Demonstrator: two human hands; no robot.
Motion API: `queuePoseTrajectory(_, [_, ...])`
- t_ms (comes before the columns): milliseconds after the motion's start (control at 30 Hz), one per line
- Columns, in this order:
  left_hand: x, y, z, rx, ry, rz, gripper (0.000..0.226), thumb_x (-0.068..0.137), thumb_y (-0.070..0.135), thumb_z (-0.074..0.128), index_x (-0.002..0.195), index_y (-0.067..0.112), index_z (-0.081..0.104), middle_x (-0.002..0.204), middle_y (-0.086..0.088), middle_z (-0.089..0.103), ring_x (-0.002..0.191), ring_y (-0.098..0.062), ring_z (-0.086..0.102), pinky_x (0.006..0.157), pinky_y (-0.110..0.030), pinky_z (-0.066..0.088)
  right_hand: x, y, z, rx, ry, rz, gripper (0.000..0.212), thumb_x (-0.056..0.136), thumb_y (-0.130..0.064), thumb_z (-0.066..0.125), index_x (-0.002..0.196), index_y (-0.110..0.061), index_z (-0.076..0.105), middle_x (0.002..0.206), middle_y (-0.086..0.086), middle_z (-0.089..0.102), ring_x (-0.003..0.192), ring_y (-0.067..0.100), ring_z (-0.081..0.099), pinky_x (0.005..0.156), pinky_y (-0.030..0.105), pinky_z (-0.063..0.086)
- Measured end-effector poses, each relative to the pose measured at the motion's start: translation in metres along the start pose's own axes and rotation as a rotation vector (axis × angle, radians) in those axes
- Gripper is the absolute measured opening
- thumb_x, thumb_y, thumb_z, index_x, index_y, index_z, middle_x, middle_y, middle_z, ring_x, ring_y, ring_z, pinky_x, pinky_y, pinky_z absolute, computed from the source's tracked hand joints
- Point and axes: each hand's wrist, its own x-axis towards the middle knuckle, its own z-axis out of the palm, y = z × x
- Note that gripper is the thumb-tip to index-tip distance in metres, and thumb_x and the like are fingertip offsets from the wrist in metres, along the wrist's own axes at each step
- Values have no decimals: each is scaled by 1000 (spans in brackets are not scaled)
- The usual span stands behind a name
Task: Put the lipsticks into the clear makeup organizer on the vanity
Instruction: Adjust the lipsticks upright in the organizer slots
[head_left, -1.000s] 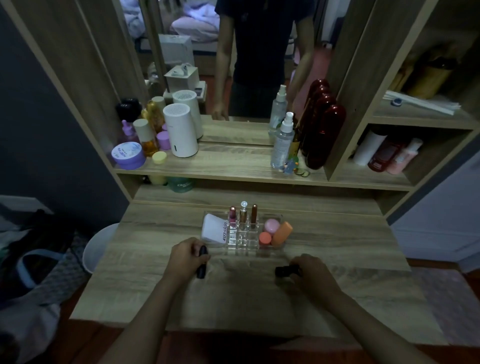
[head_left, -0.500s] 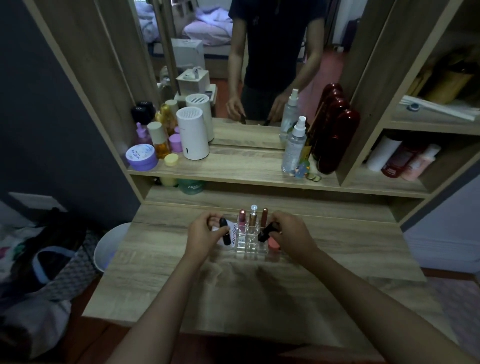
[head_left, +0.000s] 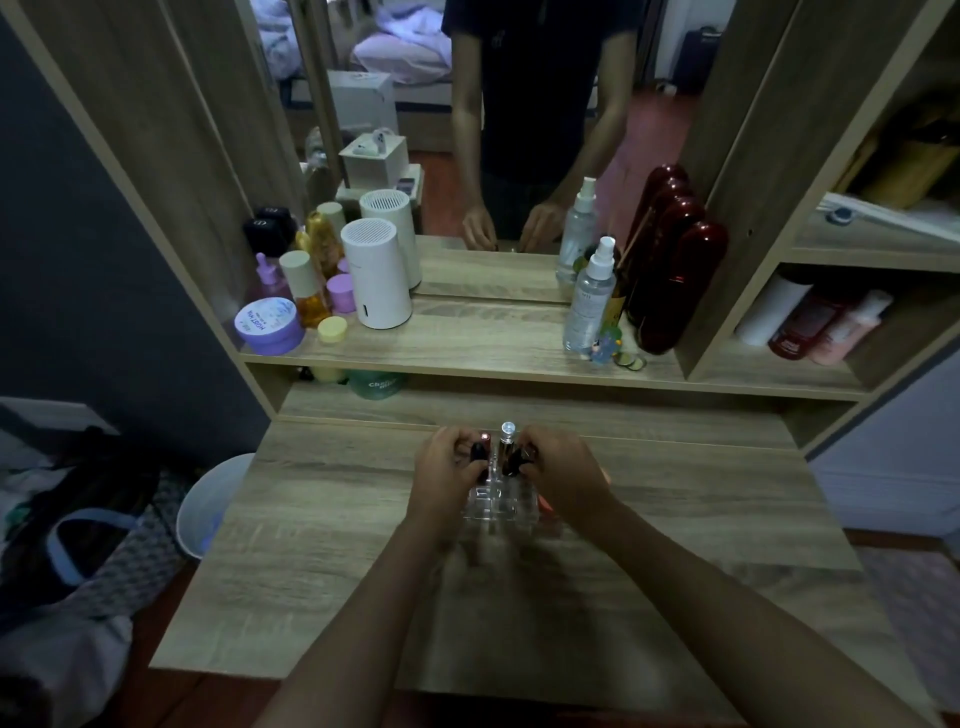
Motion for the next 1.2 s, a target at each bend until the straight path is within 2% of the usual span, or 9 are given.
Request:
queuePoseTrajectory(133, [2,-4,5,28,-15,14,23,69,-2,73,89,6,65,95,-13,66,93,-25,57,76,-27,45,3,2,2,-3,-9,-7,21,83,-8,60,104,-11,62,105,10,70,100,28,63,87,42,51])
queuePoseTrajectory(233, [3,-7,8,32,-30,16,25,69,-1,73,91,9,66,97,-12,67,94,-24,57,79,-29,49,4,3,3,-20,-23,-19,18,86,-12,58,104,-13,62,105,9,70,100,28,64,88,45,51])
queuePoseTrajectory(333, [3,-9,10,41,-32,34,28,67,-3,73,90,10,67,94,-11,68,88,-21,61,72,-16,45,4,2,5,-42,-26,-26,17,89,-14,55,105,-14,61,105,8,70,100,27,65,89,46,51])
queuePoseTrajectory(467, [1,-9,13,71,-23,43,26,63,-3,72,85,9,65,88,-9,69,87,-28,61,82,-40,49,5,-2,11,-41,32,-90,20,86,-9,60,104,-10,65,105,11,72,98,29,67,82,35,53])
queuePoseTrajectory(567, [-1,-11,14,77,-25,19,25,65,-2,72,81,13,60,82,0,61,89,-27,57,83,-44,51,4,-5,15,-55,50,-148,18,83,-4,64,99,-9,69,97,12,74,88,28,70,71,27,47])
queuePoseTrajectory(667, [-2,-13,14,55,-40,-12,27,67,-2,71,80,17,57,82,3,56,91,-27,55,81,-48,54,4,-3,19,-44,15,-163,18,87,-4,59,101,-10,68,102,10,73,92,25,69,74,27,46])
queuePoseTrajectory(833, [-2,-19,19,38,-43,-56,26,69,0,69,84,16,56,92,-6,58,92,-23,54,82,-44,55,4,2,25,-74,-70,-137,22,92,-9,54,111,-10,66,118,7,69,106,20,65,90,27,49])
queuePoseTrajectory(967, [-3,-24,23,65,-36,-45,23,72,3,68,88,15,58,98,-11,62,87,-12,47,75,-25,46,7,-1,29,-74,-118,-114,24,94,-11,52,114,-11,66,120,9,68,109,21,64,94,30,47])
queuePoseTrajectory(1200, [-5,-22,19,63,-41,-42,24,71,3,69,84,17,54,101,-10,59,91,-18,52,80,-34,52,9,0,34,-71,-123,-33,25,92,-10,53,112,-14,67,120,6,68,109,20,63,96,34,46])
